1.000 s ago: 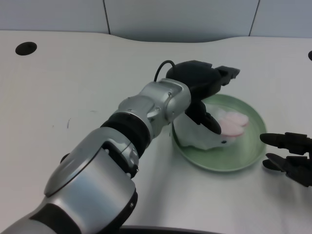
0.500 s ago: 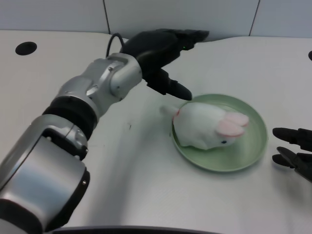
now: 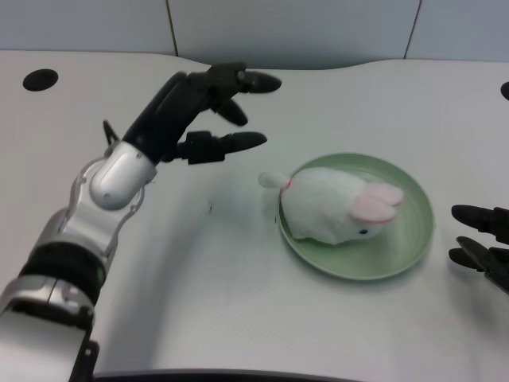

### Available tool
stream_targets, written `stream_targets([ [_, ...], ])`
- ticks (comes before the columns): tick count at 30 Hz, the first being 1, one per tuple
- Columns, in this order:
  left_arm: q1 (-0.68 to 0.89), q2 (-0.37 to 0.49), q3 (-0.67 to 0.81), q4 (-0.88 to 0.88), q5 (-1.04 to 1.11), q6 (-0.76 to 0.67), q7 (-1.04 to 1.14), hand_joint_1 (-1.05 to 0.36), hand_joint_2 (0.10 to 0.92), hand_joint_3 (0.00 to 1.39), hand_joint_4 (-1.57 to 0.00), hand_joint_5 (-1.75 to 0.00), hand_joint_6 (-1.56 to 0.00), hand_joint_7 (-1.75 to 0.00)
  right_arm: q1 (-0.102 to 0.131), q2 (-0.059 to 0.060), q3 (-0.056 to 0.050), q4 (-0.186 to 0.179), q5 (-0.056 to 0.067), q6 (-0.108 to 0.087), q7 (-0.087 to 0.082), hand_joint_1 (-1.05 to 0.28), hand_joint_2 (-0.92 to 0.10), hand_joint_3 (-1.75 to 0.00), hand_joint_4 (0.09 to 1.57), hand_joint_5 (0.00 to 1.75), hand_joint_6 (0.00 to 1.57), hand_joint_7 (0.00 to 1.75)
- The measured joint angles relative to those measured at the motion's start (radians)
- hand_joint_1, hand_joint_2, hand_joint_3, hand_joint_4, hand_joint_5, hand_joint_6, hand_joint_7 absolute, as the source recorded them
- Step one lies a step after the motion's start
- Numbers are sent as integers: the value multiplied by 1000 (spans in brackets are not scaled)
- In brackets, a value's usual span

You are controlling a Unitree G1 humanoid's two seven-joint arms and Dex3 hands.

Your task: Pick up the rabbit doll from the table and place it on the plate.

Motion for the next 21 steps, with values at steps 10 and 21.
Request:
stream_targets([
  [10, 314, -21, 145, -232, -193, 222, -75, -496, 921, 409, -461, -1746, -442, -1350, 3, 20, 8, -32, -8, 14, -10, -423, -921, -91, 1159, 21, 915, 11],
  [21, 529, 5, 173, -492, -264, 504, -160, -470, 921, 505, -650, -1746, -427, -1675, -4, 16, 3, -12, -11, 31, -15, -422, -921, -96, 1148, 13, 911, 5],
])
